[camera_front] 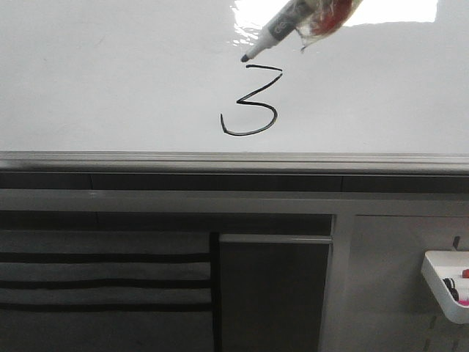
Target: Write number 3 on whiteboard
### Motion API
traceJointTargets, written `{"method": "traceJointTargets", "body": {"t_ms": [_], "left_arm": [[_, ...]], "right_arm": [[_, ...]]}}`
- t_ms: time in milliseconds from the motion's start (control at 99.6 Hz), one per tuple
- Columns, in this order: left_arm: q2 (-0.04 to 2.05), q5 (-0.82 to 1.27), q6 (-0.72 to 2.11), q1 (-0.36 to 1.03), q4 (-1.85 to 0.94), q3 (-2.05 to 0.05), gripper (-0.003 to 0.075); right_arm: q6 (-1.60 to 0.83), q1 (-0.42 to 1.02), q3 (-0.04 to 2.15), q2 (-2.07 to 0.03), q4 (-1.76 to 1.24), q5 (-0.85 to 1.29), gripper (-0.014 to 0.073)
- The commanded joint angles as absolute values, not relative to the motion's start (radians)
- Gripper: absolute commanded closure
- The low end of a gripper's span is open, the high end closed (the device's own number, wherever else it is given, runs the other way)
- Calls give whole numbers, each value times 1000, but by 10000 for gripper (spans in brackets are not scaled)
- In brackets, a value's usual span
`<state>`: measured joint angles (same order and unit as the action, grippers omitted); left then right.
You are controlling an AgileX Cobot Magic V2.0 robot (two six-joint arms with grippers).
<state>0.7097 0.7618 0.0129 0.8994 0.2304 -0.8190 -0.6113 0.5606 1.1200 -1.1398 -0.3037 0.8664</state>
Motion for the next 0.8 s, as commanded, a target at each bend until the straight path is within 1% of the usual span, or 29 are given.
{"method": "traceJointTargets", "body": {"t_ms": [0,151,261,342,532,794], "left_arm": [[709,686,0,903,219,-846,298],[714,650,26,903,198,-846,298],[754,634,207,909,116,-855,298],[810,617,320,919,71,-864,298],[978,540,388,958,70,-934,298],[1163,494,488,986,54,-1054,298]], "right_arm": [[-652,560,1145,-1115,-312,817,559],[-792,563,1145,-1115,-312,782,559],[-871,564,1145,-1115,-312,758,559],[-912,564,1145,-1115,-316,759,559],[-1032,619,1145,-1115,-318,767,559],[-1040,642,1145,-1115,-318,750,559]]}}
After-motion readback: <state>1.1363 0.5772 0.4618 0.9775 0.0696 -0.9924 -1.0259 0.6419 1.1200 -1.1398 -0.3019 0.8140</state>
